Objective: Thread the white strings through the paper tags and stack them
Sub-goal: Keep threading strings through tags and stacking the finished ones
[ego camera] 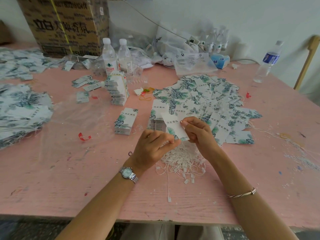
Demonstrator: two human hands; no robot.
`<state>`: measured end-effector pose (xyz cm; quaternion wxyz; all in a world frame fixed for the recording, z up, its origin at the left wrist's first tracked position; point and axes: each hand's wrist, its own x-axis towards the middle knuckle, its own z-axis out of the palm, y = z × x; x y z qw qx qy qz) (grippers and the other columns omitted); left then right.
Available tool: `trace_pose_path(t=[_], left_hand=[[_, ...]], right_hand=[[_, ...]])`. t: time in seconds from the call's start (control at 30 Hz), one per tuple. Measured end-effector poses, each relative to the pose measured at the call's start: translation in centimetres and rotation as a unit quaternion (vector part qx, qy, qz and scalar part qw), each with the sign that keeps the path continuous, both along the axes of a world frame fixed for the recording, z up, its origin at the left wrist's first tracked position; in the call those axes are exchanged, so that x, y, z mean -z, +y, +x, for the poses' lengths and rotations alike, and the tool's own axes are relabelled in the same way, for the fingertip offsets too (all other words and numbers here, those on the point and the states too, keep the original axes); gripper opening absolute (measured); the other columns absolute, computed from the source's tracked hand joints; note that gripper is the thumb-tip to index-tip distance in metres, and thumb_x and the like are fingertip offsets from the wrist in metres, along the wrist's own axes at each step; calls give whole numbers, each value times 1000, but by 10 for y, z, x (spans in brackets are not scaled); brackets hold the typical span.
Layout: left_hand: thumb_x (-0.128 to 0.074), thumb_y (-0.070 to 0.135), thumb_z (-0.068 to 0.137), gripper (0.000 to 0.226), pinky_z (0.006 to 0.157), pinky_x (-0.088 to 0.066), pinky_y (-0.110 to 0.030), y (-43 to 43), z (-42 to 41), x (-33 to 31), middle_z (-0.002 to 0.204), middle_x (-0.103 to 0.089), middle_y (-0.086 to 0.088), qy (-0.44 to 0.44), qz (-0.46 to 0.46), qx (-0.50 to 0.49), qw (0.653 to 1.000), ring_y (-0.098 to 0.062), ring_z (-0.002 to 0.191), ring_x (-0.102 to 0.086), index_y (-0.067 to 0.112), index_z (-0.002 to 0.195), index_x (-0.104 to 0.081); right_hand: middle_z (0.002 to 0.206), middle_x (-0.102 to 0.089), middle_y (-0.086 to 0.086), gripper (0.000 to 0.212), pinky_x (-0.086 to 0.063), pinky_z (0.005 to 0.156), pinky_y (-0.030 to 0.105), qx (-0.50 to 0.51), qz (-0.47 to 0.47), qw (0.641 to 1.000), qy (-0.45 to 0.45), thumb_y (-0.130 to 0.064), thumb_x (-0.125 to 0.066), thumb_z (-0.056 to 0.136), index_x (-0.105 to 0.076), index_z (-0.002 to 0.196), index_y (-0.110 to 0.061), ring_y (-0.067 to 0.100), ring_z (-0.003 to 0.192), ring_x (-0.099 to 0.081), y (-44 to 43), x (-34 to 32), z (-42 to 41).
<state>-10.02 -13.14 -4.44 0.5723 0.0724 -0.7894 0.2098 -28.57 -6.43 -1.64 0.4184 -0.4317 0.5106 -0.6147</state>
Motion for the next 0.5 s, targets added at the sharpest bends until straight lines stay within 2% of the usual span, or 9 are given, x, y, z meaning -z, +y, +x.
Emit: trace_pose_path(t=[0.07,0.13,0.23,0.3,0.4,0.43,0.5], left_hand=[[-78,23,90,4,78,-29,-28,0,0,3,98,-54,12,-7,5,14,1000,-11,80,-48,20,90,-80],[-79,23,89,11,78,-30,-29,2,0,4,98,-54,12,-10,10,25,1000,-11,81,-48,23,99,-74],[-77,28,90,7,76,-31,-30,2,0,2,100,-55,13,-26,35,40,998,-11,83,-49,26,97,-78],[-76,36,89,12,73,-35,-31,3,-1,1,99,-57,11,-11,87,65,994,-12,79,-51,25,90,-81],[-69,38,94,27,64,-46,-37,7,-4,0,98,-58,7,55,188,96,976,-16,70,-54,15,89,-81],[-65,36,97,30,63,-49,-38,8,-4,1,98,-57,5,82,230,99,965,-16,71,-54,12,91,-81],[-60,34,101,30,64,-52,-36,6,-4,2,98,-56,2,122,319,100,935,-11,75,-54,10,103,-77]], right_hand=[[52,-34,-8,7,-25,45,18,-7,6,1000,-10,-14,-66,92,-67,86,-17,8,47,-26,0,0,-1],[53,-35,-8,4,-24,46,18,-14,11,1000,-25,-20,-69,87,-69,86,-16,8,47,-27,1,1,0],[53,-42,-6,10,-24,46,19,4,1,1000,-28,-22,-71,84,-72,87,-12,8,48,-28,0,2,1],[55,-46,-4,6,-25,46,19,32,-16,999,-18,-17,-70,87,-73,87,-12,9,48,-28,0,2,0],[61,-53,4,10,-27,49,23,58,-28,998,3,-9,-67,92,-73,86,-13,17,51,-32,1,3,2],[64,-56,6,9,-27,50,24,58,-32,998,8,-9,-66,92,-73,86,-12,19,53,-33,1,3,3],[65,-61,1,5,-27,47,20,48,-47,997,25,-12,-68,90,-72,88,-9,11,51,-36,3,2,5]])
